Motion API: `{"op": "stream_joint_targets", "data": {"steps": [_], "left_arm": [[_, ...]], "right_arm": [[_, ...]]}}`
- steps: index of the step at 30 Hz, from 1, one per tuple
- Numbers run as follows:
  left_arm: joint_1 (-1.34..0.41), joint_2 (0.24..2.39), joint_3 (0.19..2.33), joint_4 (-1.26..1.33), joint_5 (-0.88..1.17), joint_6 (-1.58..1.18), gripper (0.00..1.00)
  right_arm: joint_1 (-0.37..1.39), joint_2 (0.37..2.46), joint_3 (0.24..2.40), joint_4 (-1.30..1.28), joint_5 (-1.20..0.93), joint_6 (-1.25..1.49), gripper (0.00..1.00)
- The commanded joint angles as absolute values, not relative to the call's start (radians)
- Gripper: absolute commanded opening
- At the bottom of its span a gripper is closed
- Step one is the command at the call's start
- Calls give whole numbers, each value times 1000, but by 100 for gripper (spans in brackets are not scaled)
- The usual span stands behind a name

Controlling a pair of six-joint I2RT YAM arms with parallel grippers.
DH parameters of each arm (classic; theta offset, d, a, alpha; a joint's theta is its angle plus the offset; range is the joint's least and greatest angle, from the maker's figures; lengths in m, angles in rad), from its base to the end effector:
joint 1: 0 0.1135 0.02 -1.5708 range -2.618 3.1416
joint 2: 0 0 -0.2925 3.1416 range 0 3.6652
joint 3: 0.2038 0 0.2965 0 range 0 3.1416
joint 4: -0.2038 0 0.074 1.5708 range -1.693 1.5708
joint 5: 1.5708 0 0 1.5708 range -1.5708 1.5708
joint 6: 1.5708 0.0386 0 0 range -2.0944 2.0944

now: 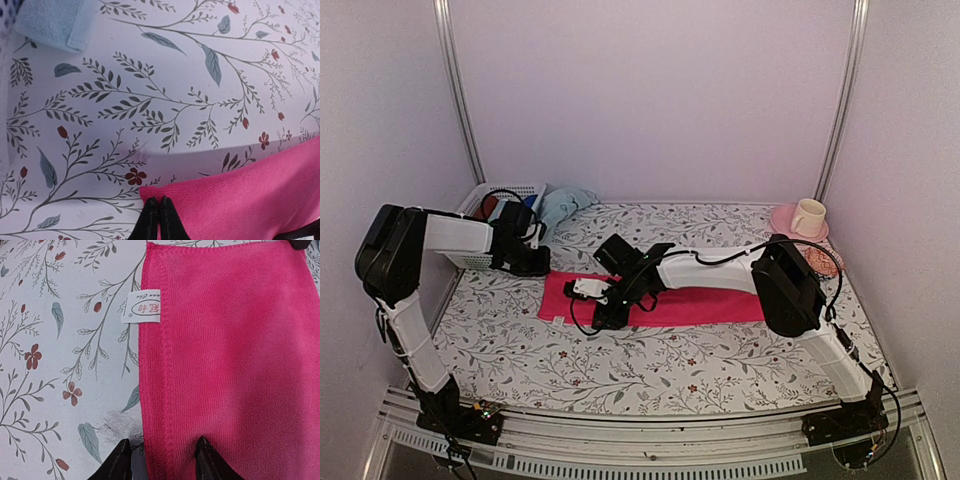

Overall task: Roll the towels
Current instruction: Smooth out the towel at the center of the board.

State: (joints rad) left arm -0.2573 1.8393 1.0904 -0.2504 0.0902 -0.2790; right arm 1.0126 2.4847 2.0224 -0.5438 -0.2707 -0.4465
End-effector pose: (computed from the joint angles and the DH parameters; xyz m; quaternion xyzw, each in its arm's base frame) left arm 0.3975 -0.1082 0.1472 0.0023 0.9586 -0.1163 0.2601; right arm 0.3079 0.5125 0.1224 -0.6623 0.6844 0.2015 0.2289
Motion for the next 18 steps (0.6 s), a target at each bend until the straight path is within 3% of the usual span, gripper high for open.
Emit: {"op": "stream_joint_targets", "data": {"steps": [1, 8, 14, 18], "left_arm": [[-262, 1843, 1120, -304, 29, -256, 12], [-263, 1793, 1128, -331, -33, -253, 44], [-321, 1704, 1147, -355, -78, -253, 56], [-404, 1678, 1148, -364, -60, -248, 62]], "right_arm": [[1042, 2560, 2002, -632, -288, -458, 45], [1042, 2493, 2023, -666, -293, -488, 55], [1025, 2324, 2026, -736, -292, -532, 70], [952, 2161, 1915, -763, -294, -540, 71]]}}
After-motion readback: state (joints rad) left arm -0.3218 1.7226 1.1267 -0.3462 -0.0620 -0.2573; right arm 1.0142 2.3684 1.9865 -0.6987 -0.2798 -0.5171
